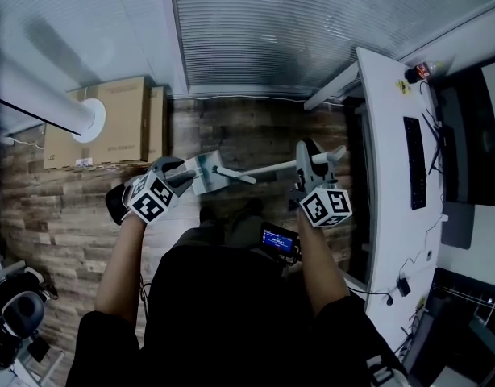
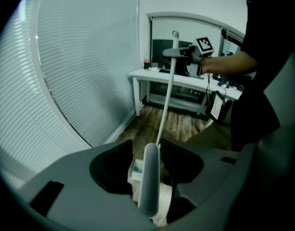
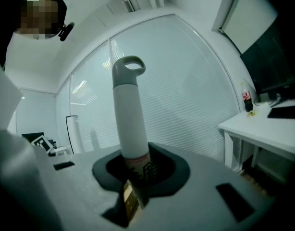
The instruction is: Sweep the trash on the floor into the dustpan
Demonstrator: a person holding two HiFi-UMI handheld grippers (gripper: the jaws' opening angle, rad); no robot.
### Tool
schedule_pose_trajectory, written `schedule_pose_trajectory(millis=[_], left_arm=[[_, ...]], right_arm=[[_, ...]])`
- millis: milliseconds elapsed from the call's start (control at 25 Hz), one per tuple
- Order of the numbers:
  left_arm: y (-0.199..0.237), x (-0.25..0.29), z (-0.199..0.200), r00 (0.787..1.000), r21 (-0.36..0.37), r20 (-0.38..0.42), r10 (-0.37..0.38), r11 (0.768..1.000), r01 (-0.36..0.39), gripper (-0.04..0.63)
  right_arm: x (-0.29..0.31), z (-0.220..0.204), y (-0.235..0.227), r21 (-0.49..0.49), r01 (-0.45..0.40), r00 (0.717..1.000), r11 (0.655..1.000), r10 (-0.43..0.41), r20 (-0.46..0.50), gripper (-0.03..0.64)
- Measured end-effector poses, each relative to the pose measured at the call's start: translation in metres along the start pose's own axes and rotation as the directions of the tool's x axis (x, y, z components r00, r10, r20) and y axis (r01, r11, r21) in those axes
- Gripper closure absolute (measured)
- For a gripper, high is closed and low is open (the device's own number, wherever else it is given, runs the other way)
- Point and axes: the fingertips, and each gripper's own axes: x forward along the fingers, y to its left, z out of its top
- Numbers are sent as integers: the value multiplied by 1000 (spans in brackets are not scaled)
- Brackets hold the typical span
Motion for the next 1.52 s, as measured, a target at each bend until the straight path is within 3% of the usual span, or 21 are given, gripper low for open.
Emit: schedule_pose_trajectory(millis=[120,200,320,440,560,640,880,1000,1080,1360,1520], left_arm=[[13,-33,35,987,-44,157,43,998,-37,427],[21,-59,61,952,-111,298,69,993,-38,444],[31,-98,96,852,-193,507,135,980,-41,490],[38,-132,118,737,-253,642,213,966,-59,548],[42,-155,128,632,-307,719,289,948,-84,598],[44,-164,130,581,-338,745,329,936,-96,600],[47,-178,123,494,-427,747,445,891,-157,600],[45,-179,122,468,-462,737,488,869,-178,600],[37,-177,125,466,-465,738,488,868,-173,600],[9,-165,125,511,-446,730,454,883,-148,600],[-18,-155,123,548,-432,718,430,892,-133,600]], right_arm=[[-2,18,11,-78,-33,999,996,33,9,558],[-5,29,17,-121,-52,998,991,54,16,561],[-11,43,22,-168,-61,998,984,66,23,569],[-18,52,24,-192,-56,998,980,61,22,574],[-26,59,21,-205,-28,999,978,33,21,577],[-33,63,16,-204,3,999,979,4,32,580],[-53,63,7,-182,57,998,982,-48,51,581],[-64,60,9,-178,58,998,982,-51,48,581],[-74,58,9,-175,59,998,983,-52,42,581],[-96,47,15,-183,62,998,981,-60,16,584],[-120,37,15,-177,64,998,982,-65,0,584]])
